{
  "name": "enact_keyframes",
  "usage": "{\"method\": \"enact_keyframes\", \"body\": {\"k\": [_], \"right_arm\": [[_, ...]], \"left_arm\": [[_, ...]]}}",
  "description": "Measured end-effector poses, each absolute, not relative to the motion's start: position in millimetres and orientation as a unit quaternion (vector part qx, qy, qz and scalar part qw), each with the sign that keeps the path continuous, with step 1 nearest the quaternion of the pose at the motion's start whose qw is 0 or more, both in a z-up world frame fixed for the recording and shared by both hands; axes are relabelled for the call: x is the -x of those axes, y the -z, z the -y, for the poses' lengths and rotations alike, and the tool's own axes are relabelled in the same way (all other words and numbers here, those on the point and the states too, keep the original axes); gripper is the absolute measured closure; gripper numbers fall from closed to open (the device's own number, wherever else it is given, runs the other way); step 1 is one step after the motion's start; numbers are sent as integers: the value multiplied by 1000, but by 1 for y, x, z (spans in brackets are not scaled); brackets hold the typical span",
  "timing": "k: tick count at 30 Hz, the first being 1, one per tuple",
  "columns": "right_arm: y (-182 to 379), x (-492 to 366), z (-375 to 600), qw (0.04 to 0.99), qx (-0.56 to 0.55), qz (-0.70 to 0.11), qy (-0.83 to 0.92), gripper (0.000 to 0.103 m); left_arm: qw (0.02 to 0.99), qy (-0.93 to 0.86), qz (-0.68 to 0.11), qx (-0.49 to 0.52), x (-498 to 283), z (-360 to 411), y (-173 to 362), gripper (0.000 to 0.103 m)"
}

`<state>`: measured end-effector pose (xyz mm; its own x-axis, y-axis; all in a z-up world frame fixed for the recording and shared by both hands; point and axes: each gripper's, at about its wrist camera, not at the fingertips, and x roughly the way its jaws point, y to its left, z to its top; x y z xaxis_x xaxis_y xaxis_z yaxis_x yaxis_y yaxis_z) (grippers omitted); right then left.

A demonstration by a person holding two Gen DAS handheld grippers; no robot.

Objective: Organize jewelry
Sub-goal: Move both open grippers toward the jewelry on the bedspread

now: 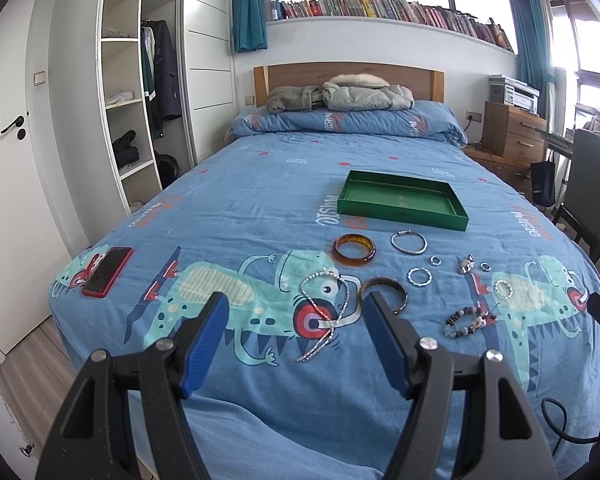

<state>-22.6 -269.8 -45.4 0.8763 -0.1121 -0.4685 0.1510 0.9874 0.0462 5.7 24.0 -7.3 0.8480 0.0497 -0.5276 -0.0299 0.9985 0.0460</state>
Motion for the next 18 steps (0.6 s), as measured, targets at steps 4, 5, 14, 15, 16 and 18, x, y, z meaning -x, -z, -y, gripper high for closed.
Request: {"method": "enact_keyframes", "body": {"k": [4,5,14,15,16,18], "right_arm": [[49,18,270,968,-46,-240,61,2],[49,17,270,968,-49,-240,60,3],[61,0,274,963,-62,-256,58,16],[62,-2,275,962,-63,-258,58,17],[63,-4,275,962,-63,-259,57,18],[64,-8,277,961,-63,-262,56,18]], "left_arm": [[960,-24,-279,-21,-8,-24,9,35],[959,-26,-280,-21,-9,-25,9,35],[956,-29,-290,-19,-24,-26,14,35],[956,-26,-291,-19,-25,-25,14,35],[956,-26,-292,-19,-27,-25,15,35],[955,-22,-294,-19,-31,-23,16,35]]}}
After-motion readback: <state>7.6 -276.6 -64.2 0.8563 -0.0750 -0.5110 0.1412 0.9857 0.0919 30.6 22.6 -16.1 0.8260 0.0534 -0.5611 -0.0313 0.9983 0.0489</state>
